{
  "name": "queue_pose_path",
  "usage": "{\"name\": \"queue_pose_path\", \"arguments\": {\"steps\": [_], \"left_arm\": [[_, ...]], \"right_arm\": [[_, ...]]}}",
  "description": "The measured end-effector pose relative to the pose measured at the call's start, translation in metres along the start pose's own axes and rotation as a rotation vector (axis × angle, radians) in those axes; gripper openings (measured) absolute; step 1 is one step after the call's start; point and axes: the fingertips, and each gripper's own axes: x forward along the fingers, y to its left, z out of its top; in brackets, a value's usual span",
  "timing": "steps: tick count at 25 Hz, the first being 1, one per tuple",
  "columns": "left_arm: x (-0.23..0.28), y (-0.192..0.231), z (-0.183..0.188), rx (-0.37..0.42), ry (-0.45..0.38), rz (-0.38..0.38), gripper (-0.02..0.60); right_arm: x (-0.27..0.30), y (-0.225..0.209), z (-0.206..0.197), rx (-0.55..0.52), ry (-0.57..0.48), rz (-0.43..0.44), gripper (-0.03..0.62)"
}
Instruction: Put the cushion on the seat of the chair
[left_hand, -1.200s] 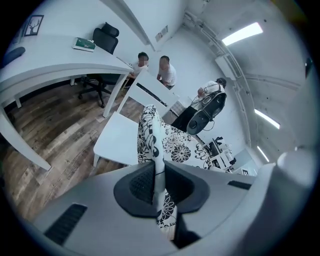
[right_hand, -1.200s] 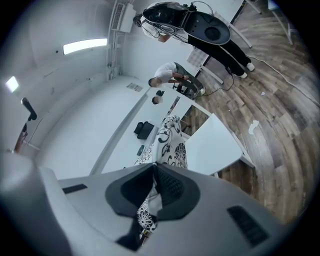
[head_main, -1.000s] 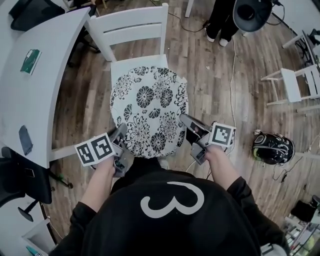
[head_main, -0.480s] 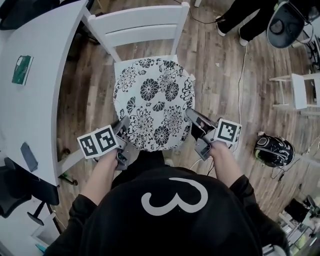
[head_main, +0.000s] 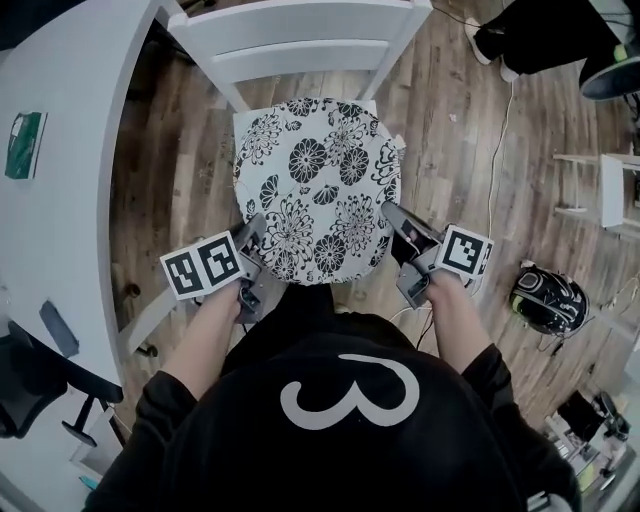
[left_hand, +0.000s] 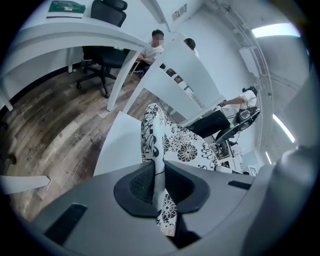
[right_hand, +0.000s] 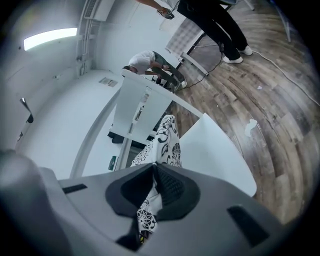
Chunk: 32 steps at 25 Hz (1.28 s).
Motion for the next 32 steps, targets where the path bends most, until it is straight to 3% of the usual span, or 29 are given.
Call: {"name": "queue_pose_path", "arguments": {"steps": [6, 14, 20, 23, 27, 32], "left_arm": [[0.007, 0.014, -0.005, -0.057, 0.0, -0.013, 0.04], [0.029, 0.038, -0.013, -0.046, -0.009, 0.021, 0.039], [0.044, 0.057, -0.015, -0.024, 0.003, 0.03, 0.04], [0.055, 0.072, -0.018, 0.015, 0.02, 0.063, 0.04], [0.06, 0.092, -0.022, 0.041, 0.024, 0.094, 0.04], [0.069, 0.106, -0.027, 0.074, 0.043, 0.133, 0.04]], "right_arm": [[0.003, -0.007, -0.002, -0.016, 0.008, -0.037, 0.021], [0.003, -0.045, -0.012, -0.086, 0.064, -0.17, 0.021], [0.006, -0.085, -0.012, -0.335, 0.112, -0.334, 0.021], [0.005, -0.114, -0.011, -0.309, 0.117, -0.392, 0.021], [0.009, -0.134, -0.01, -0.209, 0.073, -0.393, 0.023], [0.015, -0.15, -0.015, -0.193, 0.09, -0.449, 0.023]]}}
